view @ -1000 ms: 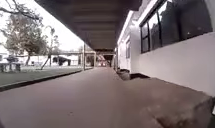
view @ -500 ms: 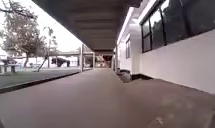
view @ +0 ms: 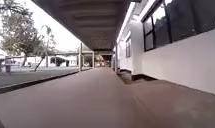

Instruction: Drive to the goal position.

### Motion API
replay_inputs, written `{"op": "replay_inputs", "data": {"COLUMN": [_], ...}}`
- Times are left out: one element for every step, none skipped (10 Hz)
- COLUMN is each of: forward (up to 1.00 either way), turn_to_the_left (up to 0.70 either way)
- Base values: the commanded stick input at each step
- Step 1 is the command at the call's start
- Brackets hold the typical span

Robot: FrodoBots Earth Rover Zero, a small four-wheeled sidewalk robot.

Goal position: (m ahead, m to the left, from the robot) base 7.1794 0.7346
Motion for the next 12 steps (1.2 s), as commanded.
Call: {"op": "replay_inputs", "data": {"forward": [0.70, 0.70, 0.70, 0.70, 0.70, 0.70, 0.70, 0.70, 0.70, 0.70, 0.70, 0.70], "turn_to_the_left": [0.00, 0.00, 0.00, 0.00, 0.00, 0.00, 0.00, 0.00, 0.00, 0.00, 0.00, 0.00]}}
